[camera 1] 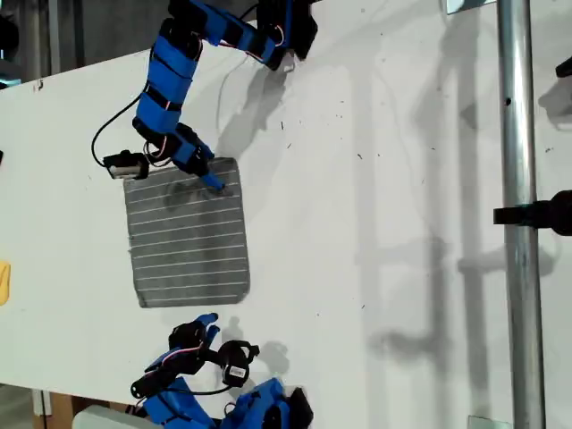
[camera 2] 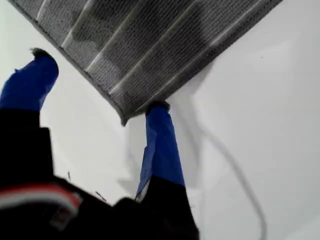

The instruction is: Grasp corners of a towel and fold twice.

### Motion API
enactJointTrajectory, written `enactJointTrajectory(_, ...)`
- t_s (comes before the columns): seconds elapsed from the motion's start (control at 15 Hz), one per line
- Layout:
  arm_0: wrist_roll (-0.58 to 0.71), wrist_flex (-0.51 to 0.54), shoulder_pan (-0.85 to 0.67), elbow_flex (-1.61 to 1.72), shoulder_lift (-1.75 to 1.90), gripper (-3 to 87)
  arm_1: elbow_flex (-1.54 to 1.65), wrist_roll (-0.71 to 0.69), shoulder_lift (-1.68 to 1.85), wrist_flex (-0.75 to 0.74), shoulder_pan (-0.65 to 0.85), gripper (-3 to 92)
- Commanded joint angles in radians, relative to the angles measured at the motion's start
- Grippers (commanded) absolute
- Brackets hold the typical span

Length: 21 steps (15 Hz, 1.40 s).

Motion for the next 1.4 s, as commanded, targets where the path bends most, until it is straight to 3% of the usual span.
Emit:
enactJointTrajectory(0.0,-0.014,-0.008,0.018,-0.044,0.006,8.1,-0.063,-0.017,-0.104,-0.064,0.025,28.8)
enactJointTrajectory(0.13,-0.018,-0.017,0.018,-0.037,0.005,8.1,-0.158,-0.014,-0.204,-0.032,0.025,11.4)
enactJointTrajectory(0.47,-0.032,-0.037,0.029,-0.043,-0.032,10.6,-0.192,-0.009,-0.227,-0.017,0.000,-0.2)
enactJointTrajectory(0.6,0.009,-0.063,0.077,-0.071,-0.066,20.4,-0.193,-0.009,-0.227,-0.026,-0.015,-0.3)
enactJointTrajectory(0.8,0.138,-0.051,0.103,-0.173,-0.172,27.7,-0.193,-0.008,-0.227,-0.029,-0.017,-0.3)
enactJointTrajectory(1.13,0.284,-0.067,0.026,-0.370,-0.508,26.4,-0.183,-0.008,-0.210,-0.021,-0.040,-0.3)
enactJointTrajectory(1.33,0.267,0.064,0.031,-0.706,-0.868,26.1,-0.163,-0.008,-0.167,-0.017,-0.040,-0.3)
